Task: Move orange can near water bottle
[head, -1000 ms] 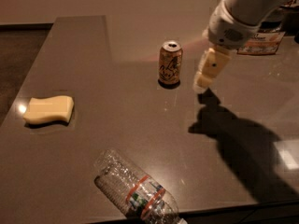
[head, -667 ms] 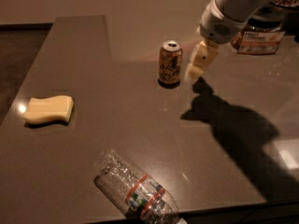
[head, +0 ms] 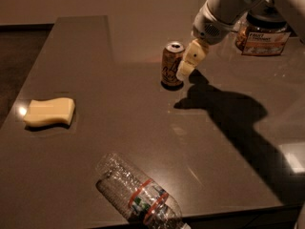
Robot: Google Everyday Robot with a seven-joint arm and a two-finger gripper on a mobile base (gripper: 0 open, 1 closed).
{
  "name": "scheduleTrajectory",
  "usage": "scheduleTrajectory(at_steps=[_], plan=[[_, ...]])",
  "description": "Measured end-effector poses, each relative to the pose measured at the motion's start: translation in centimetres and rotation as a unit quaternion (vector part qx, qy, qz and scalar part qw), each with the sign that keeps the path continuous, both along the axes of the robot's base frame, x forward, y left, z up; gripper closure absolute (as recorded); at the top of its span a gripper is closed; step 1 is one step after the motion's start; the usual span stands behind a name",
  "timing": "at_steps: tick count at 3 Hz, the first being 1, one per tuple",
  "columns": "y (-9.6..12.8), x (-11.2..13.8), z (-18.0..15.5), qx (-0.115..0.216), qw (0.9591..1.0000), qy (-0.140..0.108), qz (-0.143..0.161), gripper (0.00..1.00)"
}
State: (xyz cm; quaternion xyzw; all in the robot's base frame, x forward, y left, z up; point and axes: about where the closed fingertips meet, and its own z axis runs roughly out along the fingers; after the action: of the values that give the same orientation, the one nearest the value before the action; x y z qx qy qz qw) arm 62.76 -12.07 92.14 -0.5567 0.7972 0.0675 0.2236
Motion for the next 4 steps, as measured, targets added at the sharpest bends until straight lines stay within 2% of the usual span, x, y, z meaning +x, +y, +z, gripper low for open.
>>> scheduleTrajectory(at_steps=[1,2,3,4], plan=[[1.4,0.7,-1.1,0.013,0.9998,0.012,0.002,0.09],[3.3,0.8,-1.2,0.030,0.9993,0.017,0.013,0.27],[4.3,-0.1,-0.5,0.044,0.9985,0.016,0.028,0.50],[4.3,-2.8,0.8,0.046,0.9976,0.012,0.050,0.74]])
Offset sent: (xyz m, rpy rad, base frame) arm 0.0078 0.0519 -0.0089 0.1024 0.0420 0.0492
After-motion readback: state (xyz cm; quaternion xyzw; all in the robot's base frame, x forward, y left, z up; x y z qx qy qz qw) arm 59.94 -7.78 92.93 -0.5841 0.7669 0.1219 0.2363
